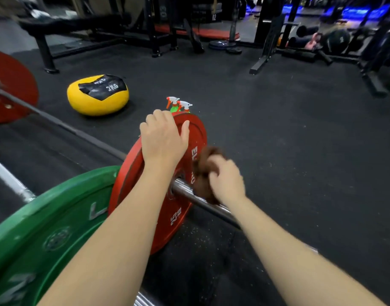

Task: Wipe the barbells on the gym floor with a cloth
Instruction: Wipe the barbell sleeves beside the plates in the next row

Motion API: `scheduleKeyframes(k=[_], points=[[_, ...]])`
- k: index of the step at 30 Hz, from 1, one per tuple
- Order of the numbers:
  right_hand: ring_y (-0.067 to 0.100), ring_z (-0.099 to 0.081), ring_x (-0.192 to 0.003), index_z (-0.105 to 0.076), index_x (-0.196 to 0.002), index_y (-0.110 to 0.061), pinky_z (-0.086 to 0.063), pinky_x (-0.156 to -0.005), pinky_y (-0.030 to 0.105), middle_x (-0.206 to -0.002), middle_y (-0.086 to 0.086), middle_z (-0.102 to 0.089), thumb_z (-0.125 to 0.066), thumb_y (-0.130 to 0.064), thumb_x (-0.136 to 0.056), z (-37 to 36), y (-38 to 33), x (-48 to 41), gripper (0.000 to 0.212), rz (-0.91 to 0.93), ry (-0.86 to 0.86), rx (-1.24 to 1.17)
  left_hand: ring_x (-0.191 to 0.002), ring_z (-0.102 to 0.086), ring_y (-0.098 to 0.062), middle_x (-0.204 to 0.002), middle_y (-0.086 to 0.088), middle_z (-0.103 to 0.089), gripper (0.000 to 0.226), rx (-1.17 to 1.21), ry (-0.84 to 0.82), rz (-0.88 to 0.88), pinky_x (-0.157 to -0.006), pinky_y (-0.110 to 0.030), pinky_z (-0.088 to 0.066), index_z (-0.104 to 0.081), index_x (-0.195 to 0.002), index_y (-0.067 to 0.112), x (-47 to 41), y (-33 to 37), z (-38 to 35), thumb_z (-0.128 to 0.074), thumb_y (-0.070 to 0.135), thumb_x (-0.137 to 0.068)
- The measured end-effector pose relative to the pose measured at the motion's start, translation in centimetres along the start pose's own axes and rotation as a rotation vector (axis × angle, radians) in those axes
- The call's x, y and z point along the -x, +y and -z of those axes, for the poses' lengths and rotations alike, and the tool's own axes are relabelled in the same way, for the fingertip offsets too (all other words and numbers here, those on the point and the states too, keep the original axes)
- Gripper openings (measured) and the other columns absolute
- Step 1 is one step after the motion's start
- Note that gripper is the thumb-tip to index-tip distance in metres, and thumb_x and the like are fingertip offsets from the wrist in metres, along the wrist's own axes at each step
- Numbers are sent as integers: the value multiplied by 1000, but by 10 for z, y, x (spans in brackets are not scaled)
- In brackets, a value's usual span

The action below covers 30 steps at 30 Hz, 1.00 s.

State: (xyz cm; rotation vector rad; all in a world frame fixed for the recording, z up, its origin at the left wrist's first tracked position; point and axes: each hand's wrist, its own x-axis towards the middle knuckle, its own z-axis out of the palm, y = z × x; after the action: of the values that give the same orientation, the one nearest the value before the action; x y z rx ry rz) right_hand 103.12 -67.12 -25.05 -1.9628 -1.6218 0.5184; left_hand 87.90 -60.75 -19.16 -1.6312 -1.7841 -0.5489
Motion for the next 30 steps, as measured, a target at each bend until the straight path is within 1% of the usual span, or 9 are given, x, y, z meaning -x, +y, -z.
scheduleKeyframes(k=[2,4,6,9,16,18,22,25,30], points=[[31,-62,-109,-53,-137,-38,-49,-90,37,-120,4,-53,-48,-45,-100,-26,10,9,38,-37,-243,118,-79,-57,-29,-89,-10,-58,51,4,8,-2,-65,-39,-39,-58,-94,9,1,0,0,-38,55,-101],[30,-57,-112,-56,-134,-33,-48,-96,42,-119,4,-52,-40,-71,-94,-31,11,4,57,-100,-290,78,-79,-57,-29,-90,-10,-58,51,-4,7,1,-66,-39,-40,-58,-95,9,0,0,-2,-37,55,-102],[33,-48,-121,-56,-133,-29,-41,-105,48,-124,9,-52,-38,-84,-85,-30,11,-6,75,-64,-343,148,-80,-57,-29,-90,-10,-58,52,2,10,2,-66,-40,-40,-58,-95,9,1,0,-3,-37,55,-102],[34,-54,-119,-50,-138,-33,-44,-105,46,-132,9,-49,-51,-75,-89,-33,4,-13,65,-28,-451,127,-78,-56,-29,-88,-10,-57,52,0,17,11,-66,-39,-40,-58,-94,9,0,1,-3,-36,55,-102],[28,-64,-106,-65,-122,-34,-53,-95,43,-119,2,-68,-49,-58,-98,-48,-11,-31,37,23,-409,35,-76,-55,-27,-87,-9,-56,51,-22,30,0,-64,-39,-39,-57,-93,10,1,0,-3,-35,55,-102],[25,-66,-101,-67,-120,-36,-55,-94,43,-112,-1,-72,-51,-60,-95,-44,-1,-29,38,1,-419,-43,-76,-54,-27,-87,-9,-56,52,-25,27,-10,-64,-39,-38,-56,-93,10,1,-1,-2,-34,56,-103],[20,-65,-108,-64,-129,-36,-54,-96,37,-121,-5,-70,-57,-56,-94,-29,22,-15,41,22,-394,-77,-77,-54,-27,-88,-9,-55,56,-13,-6,-7,-65,-38,-39,-55,-94,10,2,0,1,-31,59,-103],[17,-63,-103,-62,-131,-36,-51,-88,29,-122,-6,-69,-57,-50,-98,-15,40,-1,35,36,-372,-55,-79,-55,-26,-89,-9,-56,60,-13,-25,-12,-66,-38,-40,-55,-96,9,2,-1,4,-32,64,-102],[16,-60,-94,-63,-129,-32,-48,-78,29,-117,-4,-69,-54,-50,-101,-14,42,-4,35,41,-382,15,-80,-55,-26,-90,-9,-56,64,-7,-54,-7,-67,-37,-40,-57,-99,8,1,0,5,-32,67,-100]])
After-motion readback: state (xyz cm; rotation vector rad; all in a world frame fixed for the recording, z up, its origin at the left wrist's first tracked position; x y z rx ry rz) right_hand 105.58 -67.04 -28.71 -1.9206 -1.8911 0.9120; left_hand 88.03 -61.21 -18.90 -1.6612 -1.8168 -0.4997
